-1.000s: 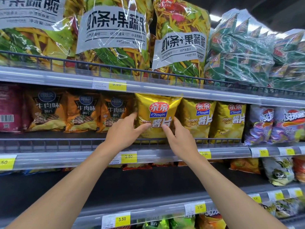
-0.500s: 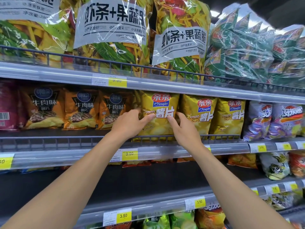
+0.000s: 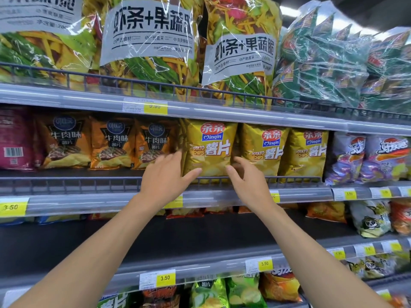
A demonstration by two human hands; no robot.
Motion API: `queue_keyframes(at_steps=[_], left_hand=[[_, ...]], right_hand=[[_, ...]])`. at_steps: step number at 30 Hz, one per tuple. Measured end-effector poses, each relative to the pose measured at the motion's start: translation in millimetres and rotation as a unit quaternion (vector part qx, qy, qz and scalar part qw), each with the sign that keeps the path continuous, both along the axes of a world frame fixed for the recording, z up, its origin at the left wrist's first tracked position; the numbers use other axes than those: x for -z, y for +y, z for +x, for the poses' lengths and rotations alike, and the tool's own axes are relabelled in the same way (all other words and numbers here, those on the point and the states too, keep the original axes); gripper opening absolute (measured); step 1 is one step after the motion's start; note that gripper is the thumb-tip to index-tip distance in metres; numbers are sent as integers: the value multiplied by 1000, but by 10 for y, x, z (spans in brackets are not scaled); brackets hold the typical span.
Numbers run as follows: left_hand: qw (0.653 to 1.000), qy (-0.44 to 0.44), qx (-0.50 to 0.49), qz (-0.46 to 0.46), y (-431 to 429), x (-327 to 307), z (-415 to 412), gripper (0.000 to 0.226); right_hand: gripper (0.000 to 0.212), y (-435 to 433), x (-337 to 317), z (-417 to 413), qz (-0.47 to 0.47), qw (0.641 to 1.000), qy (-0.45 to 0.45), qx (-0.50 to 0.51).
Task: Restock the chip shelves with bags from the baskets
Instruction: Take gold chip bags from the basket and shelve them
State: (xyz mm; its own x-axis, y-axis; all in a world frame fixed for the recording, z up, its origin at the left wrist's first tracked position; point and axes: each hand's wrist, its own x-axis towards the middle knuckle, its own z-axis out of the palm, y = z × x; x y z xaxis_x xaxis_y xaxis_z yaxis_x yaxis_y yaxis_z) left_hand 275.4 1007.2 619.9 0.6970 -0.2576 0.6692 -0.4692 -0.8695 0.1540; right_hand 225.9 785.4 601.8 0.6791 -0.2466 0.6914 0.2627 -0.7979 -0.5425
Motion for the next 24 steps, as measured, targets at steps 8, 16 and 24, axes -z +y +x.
queue_keyframes(at_steps=[8, 16, 24], left_hand=[[985, -166, 39, 30, -423, 654, -444, 80], [983, -102, 112, 101, -1736, 1445, -1267, 87], [963, -7, 210, 170, -3169, 2400, -2422, 85]], right_hand=[[52, -662, 599, -695, -111, 993, 12, 49], [80, -1798, 1350, -1864, -157, 964, 141, 160], [81, -2973, 2206, -3403, -131, 919, 284, 241]])
